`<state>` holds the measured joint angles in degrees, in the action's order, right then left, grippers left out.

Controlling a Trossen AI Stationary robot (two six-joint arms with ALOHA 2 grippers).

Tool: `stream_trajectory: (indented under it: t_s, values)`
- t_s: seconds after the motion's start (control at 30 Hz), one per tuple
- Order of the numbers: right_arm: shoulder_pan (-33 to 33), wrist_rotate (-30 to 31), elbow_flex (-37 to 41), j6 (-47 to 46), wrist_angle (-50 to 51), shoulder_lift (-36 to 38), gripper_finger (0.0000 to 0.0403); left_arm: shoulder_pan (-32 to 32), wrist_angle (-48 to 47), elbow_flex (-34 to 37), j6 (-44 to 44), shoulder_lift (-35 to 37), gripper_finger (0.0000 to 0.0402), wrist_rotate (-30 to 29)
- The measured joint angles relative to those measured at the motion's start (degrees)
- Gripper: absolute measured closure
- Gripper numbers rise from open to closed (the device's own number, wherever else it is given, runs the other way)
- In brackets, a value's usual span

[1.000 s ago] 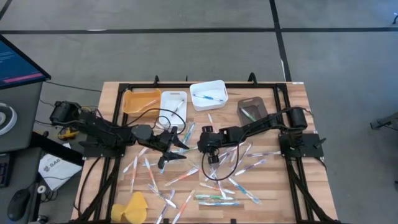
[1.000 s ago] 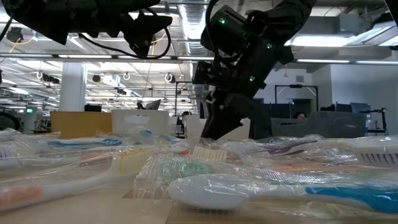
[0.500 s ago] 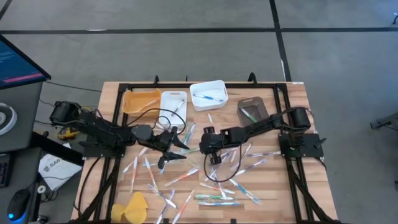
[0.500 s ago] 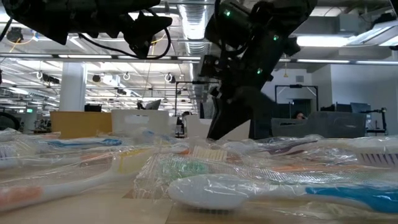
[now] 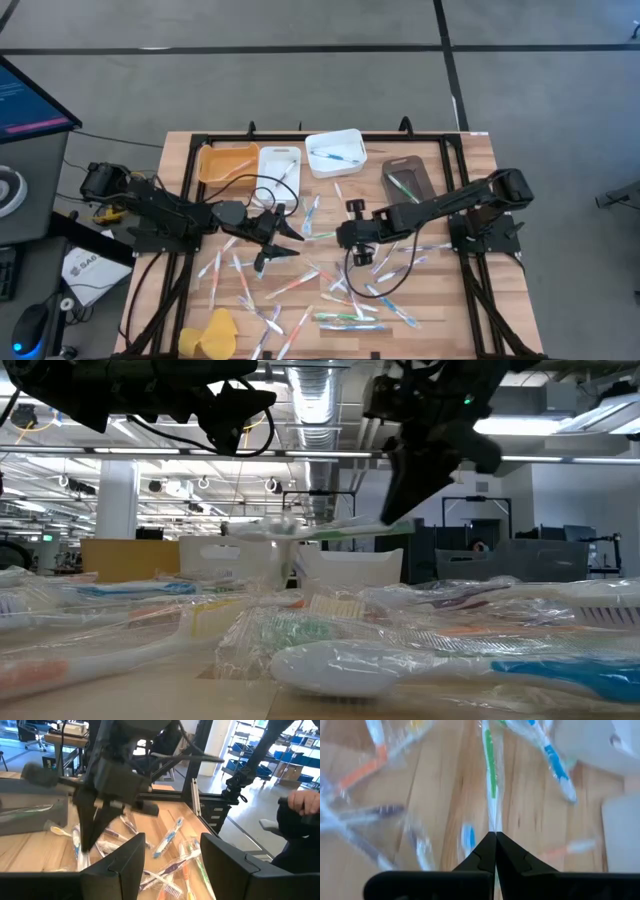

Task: Pick & Place Toothbrushes
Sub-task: Put the green toothbrush into the black bin

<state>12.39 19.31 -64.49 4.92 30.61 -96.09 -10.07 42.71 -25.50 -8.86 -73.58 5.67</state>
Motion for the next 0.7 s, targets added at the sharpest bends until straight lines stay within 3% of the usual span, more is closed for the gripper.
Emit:
stream_trajectory:
  t_s: [0.3,0.7]
  values:
    - [3.16,9.12,0.0,-12.28,14.92,4.85,0.0403,0.0,-0.23,0.0,0.02,0.0,0.0215,-0.02]
    - [7.3,16.91,-0.02,-25.1,24.7,9.83,0.0403,0.0,-0.51,0.0,0.04,0.0,0.0215,-0.02]
